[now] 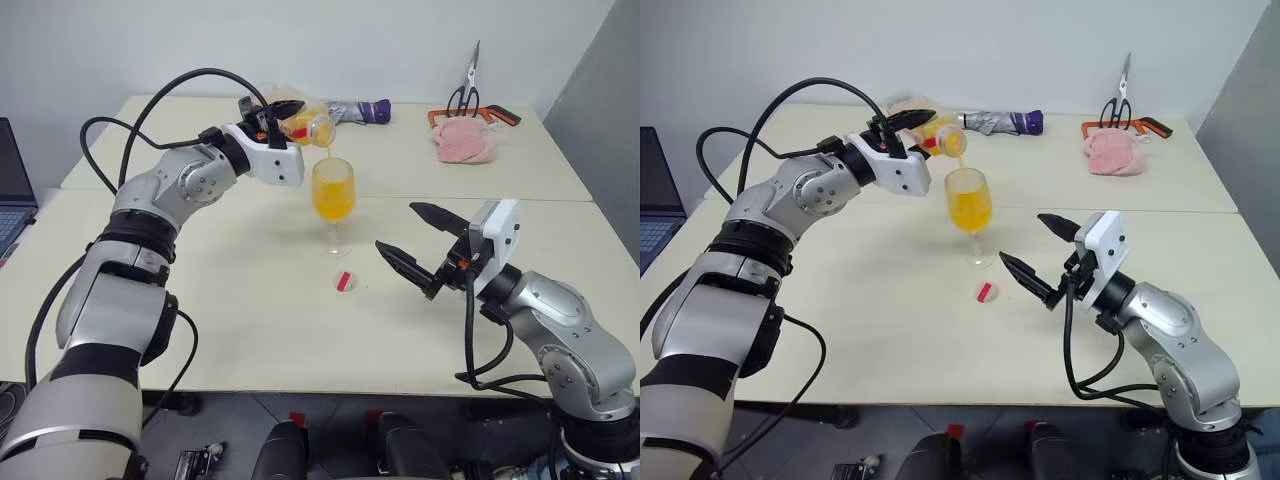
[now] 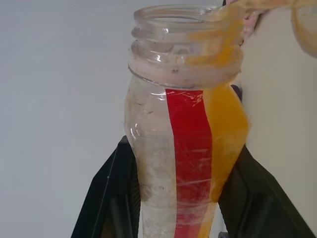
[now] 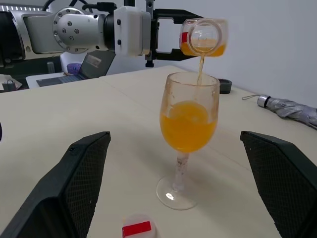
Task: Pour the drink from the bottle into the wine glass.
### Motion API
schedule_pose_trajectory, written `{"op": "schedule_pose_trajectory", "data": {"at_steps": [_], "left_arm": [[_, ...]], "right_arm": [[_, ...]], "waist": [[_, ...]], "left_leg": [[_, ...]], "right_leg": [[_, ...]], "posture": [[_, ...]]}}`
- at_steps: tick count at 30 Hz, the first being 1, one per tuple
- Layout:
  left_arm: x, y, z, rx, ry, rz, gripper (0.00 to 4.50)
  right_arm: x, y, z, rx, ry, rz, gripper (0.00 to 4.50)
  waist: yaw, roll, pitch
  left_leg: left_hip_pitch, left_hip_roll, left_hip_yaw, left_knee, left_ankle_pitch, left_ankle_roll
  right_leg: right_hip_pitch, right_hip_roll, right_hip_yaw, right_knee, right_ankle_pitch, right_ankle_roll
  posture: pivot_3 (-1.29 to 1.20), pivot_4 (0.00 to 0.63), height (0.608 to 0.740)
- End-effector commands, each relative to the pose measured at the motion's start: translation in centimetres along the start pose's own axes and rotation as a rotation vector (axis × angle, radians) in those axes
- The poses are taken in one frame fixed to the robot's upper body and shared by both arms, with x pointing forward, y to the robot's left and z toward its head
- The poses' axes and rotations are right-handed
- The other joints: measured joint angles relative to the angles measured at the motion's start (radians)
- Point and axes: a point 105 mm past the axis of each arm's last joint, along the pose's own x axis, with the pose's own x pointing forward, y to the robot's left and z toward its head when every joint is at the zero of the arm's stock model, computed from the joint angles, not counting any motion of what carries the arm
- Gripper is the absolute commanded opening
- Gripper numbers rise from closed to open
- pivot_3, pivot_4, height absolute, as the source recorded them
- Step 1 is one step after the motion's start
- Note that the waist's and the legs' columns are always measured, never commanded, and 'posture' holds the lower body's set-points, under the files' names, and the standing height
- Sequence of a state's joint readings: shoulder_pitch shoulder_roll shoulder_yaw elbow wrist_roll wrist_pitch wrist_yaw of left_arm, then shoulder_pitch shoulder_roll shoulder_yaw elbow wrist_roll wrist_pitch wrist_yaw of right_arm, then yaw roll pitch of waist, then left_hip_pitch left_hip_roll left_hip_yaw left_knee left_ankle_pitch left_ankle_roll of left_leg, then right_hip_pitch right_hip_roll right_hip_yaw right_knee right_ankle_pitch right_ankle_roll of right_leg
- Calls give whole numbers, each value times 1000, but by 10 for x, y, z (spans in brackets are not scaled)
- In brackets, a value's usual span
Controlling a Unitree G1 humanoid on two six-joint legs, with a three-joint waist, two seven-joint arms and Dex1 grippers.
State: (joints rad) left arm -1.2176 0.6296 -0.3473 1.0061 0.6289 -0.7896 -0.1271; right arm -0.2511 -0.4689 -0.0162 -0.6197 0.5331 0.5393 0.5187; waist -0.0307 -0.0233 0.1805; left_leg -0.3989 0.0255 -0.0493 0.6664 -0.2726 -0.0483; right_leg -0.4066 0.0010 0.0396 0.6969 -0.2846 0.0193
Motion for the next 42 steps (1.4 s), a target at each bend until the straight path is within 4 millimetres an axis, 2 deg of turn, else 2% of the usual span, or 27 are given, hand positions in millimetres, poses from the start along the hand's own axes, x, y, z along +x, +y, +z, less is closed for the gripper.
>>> {"op": "schedule_pose_trajectory", "data": {"at_steps": [1, 9, 14, 20, 24, 32, 36, 42], "left_arm": [[1, 20, -4, -113, 27, 98, 1671], [3, 19, -9, -399, 58, 144, 1667], [1, 29, -17, -714, 79, 224, 1661], [-29, 19, -40, -957, 184, 271, 1660], [-69, 0, -60, -1125, 331, 336, 1660], [-123, -31, -67, -1314, 493, 422, 1659], [-138, -42, -68, -1375, 545, 457, 1659], [-147, -58, -68, -1426, 570, 420, 1659]], "right_arm": [[2, 3, 15, -44, -57, 11, 4500], [4, 3, 16, -80, -66, 6, 4500], [4, 7, 17, -88, -64, 38, 4500], [3, 19, 13, -59, -14, 146, 4500], [10, 24, 8, -41, 36, 205, 4500], [22, 29, -7, -39, 120, 246, 4500], [27, 28, -10, -51, 130, 248, 4500], [37, 30, -11, -68, 136, 252, 4500]], "waist": [[0, 0, 0], [-1, 0, 0], [-1, 0, 0], [-9, 0, 0], [-16, 0, 0], [0, 0, 0], [5, 0, 0], [3, -1, -1]], "left_leg": [[0, 0, 0, 0, 0, 0], [0, 0, 0, 1, 0, 0], [0, 0, 0, 2, 0, 0], [1, 1, 0, 2, 0, 0], [1, 2, -1, 3, 0, 0], [-1, 2, -3, 9, 0, 0], [-1, 2, -3, 10, 0, 0], [-1, 1, -2, 11, 0, 0]], "right_leg": [[0, 0, 0, 0, 0, 0], [0, 0, 0, 1, 0, 0], [0, 0, 0, 1, 0, 0], [0, 1, 1, 2, 0, 0], [0, 1, 1, 3, 0, 0], [1, -1, 0, 4, 0, 0], [2, -2, -1, 5, 1, 1], [2, -1, -1, 5, 1, 1]], "posture": [[0, 150, 740], [0, 150, 740], [0, 150, 740], [0, 150, 740], [0, 150, 740], [0, 150, 740], [0, 150, 740], [0, 150, 740]]}}
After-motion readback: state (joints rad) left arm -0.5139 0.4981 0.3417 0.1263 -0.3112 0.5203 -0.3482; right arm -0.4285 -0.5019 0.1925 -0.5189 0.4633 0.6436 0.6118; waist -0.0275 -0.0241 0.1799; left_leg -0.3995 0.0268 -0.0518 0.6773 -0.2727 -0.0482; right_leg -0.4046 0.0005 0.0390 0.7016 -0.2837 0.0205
